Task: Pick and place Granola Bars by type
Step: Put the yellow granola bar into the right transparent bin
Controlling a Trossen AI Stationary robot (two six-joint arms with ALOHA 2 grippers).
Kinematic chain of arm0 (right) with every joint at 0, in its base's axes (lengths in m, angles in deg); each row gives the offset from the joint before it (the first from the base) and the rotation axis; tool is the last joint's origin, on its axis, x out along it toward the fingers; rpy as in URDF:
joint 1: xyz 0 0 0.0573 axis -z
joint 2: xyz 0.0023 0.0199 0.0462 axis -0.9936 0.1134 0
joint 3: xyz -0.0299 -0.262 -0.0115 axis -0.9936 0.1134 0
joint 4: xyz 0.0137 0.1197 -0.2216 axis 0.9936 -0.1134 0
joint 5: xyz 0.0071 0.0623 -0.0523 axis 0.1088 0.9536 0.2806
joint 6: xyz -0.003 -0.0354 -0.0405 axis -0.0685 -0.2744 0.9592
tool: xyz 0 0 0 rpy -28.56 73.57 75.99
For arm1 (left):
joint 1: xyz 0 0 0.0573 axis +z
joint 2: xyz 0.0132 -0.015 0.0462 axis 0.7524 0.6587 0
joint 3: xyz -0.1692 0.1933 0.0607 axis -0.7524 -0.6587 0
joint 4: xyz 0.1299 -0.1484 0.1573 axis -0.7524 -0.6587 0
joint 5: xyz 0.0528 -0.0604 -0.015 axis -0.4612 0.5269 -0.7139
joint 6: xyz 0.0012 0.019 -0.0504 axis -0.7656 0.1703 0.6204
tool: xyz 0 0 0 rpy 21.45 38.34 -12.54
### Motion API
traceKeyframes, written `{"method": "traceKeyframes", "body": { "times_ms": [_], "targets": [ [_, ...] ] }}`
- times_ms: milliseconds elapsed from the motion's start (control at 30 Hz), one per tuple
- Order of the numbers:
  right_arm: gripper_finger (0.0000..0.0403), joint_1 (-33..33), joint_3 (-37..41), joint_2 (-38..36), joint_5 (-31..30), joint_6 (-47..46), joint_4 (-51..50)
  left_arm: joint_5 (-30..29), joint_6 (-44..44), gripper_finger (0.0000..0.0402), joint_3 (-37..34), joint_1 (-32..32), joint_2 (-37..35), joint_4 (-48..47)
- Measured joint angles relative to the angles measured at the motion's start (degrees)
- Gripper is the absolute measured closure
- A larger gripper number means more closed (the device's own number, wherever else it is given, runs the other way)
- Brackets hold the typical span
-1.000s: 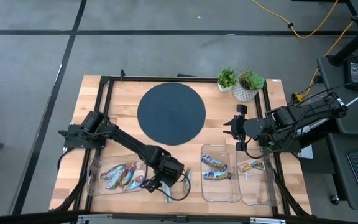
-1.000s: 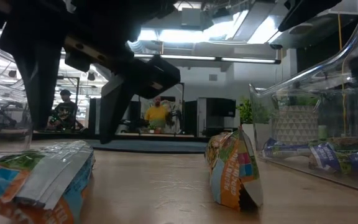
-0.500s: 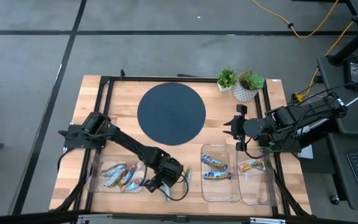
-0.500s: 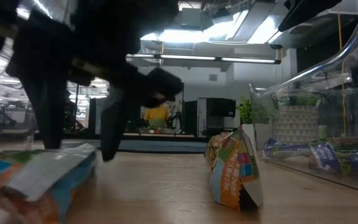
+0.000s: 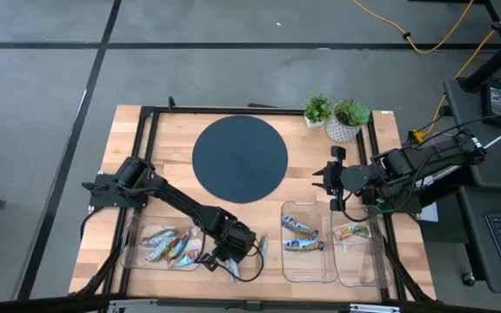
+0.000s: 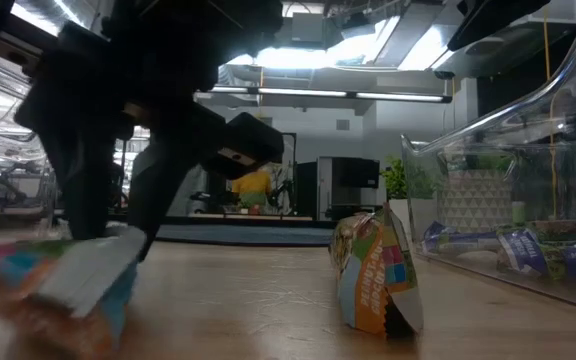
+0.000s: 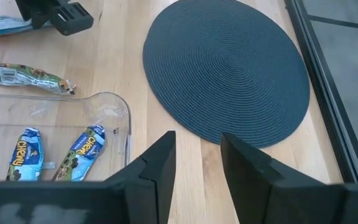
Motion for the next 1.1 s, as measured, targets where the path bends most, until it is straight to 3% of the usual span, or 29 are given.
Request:
{"method": "traceKeyframes", "body": {
  "times_ms": [167, 567, 867, 1100],
  "targets": [
    [0.0273, 0.0, 0.0, 0.0, 0.0, 0.0, 0.0, 0.0, 0.2, 0.0390, 0.1, 0.0, -0.1, -0.3],
    [0.0273, 0.0, 0.0, 0.0, 0.0, 0.1, 0.0, -0.7, 0.1, 0.0401, 5.7, 3.5, -1.6, -11.4],
    [0.0273, 0.0, 0.0, 0.0, 0.0, 1.3, -0.2, -12.2, 2.3, 0.0401, 9.2, 7.5, -8.6, -12.3],
    [0.0273, 0.0, 0.0, 0.0, 0.0, 5.7, 2.4, -28.4, 8.9, 0.0401, 11.4, 9.7, -16.5, -11.0]
  ]
}}
